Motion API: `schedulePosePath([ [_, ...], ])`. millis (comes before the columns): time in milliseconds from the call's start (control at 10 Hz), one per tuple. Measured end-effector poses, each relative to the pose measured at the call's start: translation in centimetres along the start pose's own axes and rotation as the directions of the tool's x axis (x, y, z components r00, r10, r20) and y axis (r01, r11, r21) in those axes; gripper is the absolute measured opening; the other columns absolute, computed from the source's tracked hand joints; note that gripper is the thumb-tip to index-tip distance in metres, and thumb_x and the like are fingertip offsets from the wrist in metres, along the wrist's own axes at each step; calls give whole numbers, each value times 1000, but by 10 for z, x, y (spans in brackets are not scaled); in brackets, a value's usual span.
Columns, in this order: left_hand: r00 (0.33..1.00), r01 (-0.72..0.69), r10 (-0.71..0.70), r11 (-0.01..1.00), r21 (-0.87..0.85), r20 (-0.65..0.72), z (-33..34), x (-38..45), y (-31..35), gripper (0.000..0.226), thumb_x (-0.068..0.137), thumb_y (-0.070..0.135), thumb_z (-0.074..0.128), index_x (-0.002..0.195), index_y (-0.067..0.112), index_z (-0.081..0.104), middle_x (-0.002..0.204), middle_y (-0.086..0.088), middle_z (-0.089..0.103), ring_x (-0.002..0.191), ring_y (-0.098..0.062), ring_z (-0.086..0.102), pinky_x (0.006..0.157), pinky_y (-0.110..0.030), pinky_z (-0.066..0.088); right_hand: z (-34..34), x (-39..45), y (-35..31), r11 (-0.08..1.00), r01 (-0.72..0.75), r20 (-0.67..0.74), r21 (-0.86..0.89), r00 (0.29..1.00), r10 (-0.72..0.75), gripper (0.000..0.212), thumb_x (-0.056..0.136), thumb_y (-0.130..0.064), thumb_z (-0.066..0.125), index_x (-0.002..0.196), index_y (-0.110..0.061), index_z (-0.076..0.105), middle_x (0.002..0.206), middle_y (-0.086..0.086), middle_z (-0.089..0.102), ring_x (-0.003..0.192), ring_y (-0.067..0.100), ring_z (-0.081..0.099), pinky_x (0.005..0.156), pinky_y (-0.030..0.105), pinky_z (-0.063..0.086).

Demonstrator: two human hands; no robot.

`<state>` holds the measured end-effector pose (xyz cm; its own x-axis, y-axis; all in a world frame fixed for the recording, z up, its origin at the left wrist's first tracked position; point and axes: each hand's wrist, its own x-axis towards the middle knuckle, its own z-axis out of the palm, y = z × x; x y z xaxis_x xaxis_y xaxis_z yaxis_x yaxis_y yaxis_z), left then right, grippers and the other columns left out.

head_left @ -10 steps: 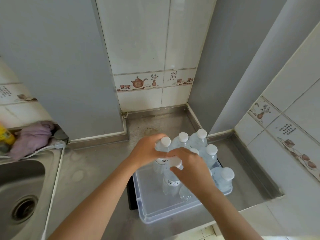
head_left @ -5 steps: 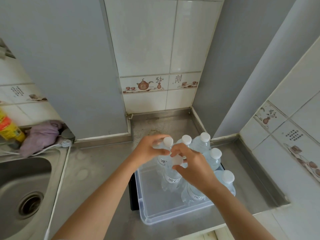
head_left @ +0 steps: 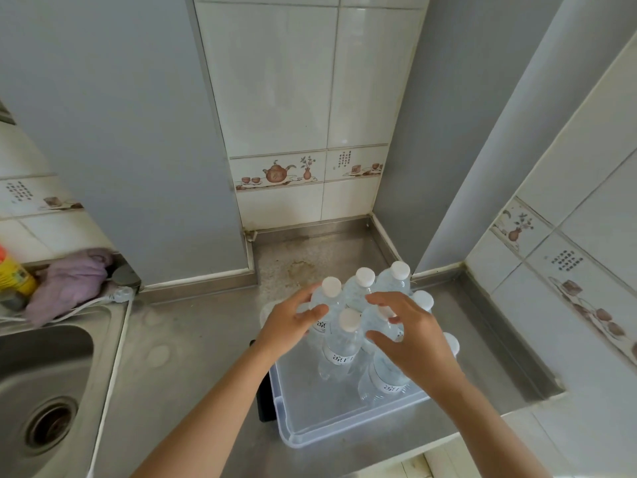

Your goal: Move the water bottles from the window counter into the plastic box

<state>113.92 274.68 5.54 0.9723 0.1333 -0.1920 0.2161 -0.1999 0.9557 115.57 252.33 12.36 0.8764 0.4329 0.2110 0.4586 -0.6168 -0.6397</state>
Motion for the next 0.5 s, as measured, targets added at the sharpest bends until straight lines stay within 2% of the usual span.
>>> schedulePosePath([
  [100,998,17,-22,995,-95,-53,9,-7,-1,37,88,43,65,116,59,48,130,4,51,106,-6,60,88,-42,58,-9,-7,10,998,6,-114,-57,993,-12,50,69,-23,83,114,-30,62,111,-21,58,99,2,53,79,5,35],
  [200,995,41,-44,999,-35,-88,15,-13,-1,51,92,46,57,141,44,40,144,0,45,126,-20,52,94,-43,55,-18,-13,17,999,-29,-113,-41,993,25,50,72,-31,81,117,-31,60,112,-27,48,102,-1,47,81,4,30],
  [300,989,64,-54,995,70,-135,19,-20,2,58,96,48,49,150,36,30,148,1,44,139,-19,39,112,-40,37,-27,-18,23,998,-14,-27,-59,1000,13,51,75,-40,76,122,-36,55,114,-29,45,101,-3,45,82,12,36],
  [400,980,67,-50,995,79,-193,23,-34,9,51,100,45,44,149,35,35,135,10,52,136,-13,43,107,-28,30,-38,-21,30,997,39,32,-73,999,-37,43,80,-44,70,120,-39,55,114,-32,45,102,-3,48,83,17,41],
  [500,956,50,-24,995,81,-291,33,-50,17,46,99,47,44,142,31,47,140,8,55,134,-13,47,107,-28,33,-51,-23,36,989,121,51,-89,992,-117,37,84,-42,66,120,-34,57,122,-21,56,107,6,56,86,24,48],
])
